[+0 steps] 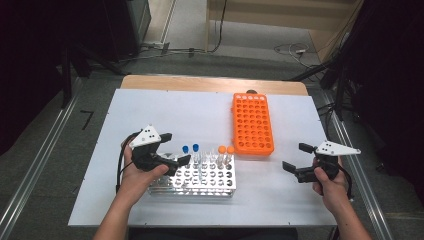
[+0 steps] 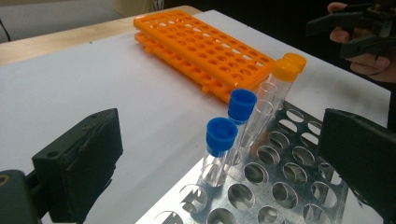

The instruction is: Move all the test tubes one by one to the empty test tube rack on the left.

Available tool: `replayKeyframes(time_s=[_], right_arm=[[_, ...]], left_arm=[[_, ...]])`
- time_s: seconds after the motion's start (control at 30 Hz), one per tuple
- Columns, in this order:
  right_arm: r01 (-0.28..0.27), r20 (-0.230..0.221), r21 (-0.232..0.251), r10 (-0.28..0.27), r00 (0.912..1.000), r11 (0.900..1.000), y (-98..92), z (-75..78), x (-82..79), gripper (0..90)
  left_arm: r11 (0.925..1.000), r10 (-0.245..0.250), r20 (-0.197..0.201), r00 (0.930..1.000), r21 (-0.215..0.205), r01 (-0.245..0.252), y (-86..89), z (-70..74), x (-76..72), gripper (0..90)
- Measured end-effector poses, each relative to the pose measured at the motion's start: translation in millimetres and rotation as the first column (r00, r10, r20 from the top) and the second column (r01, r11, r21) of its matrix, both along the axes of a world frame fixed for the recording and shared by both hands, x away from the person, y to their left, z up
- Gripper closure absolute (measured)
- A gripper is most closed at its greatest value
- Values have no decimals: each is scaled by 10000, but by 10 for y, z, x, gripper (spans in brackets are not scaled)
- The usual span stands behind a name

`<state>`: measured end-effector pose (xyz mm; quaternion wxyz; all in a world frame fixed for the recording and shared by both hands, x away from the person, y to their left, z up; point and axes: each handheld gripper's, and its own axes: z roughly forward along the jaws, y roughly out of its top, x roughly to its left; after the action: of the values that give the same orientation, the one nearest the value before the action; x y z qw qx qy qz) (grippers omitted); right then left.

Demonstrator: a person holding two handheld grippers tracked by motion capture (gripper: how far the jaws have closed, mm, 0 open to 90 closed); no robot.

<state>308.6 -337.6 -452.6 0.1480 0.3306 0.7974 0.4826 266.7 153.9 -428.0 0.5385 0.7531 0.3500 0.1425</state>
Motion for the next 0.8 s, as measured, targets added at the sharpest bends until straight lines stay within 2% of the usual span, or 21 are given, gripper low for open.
replayKeyframes(time_s=[0.13, 0.27, 0.53, 0.8], right_arm=[[9, -1, -26, -9, 10000, 10000, -2, -2, 2, 0], [12, 6, -30, -12, 10000, 10000, -3, -4, 5, 0], [32, 23, -37, -32, 10000, 10000, -14, -2, 4, 0], [117, 20, -11, -117, 9999, 9999, -50, -13, 14, 0]], left_arm=[[9999, 105, 162, 9998, -102, -103, 64, 20, -25, 2], [9998, 167, 291, 9994, 83, -170, 155, 20, -72, 0], [9987, 507, 440, 9977, -130, -502, 351, -1, -161, 0], [9949, 1010, 276, 9945, 23, -1011, 545, -105, -253, 0]])
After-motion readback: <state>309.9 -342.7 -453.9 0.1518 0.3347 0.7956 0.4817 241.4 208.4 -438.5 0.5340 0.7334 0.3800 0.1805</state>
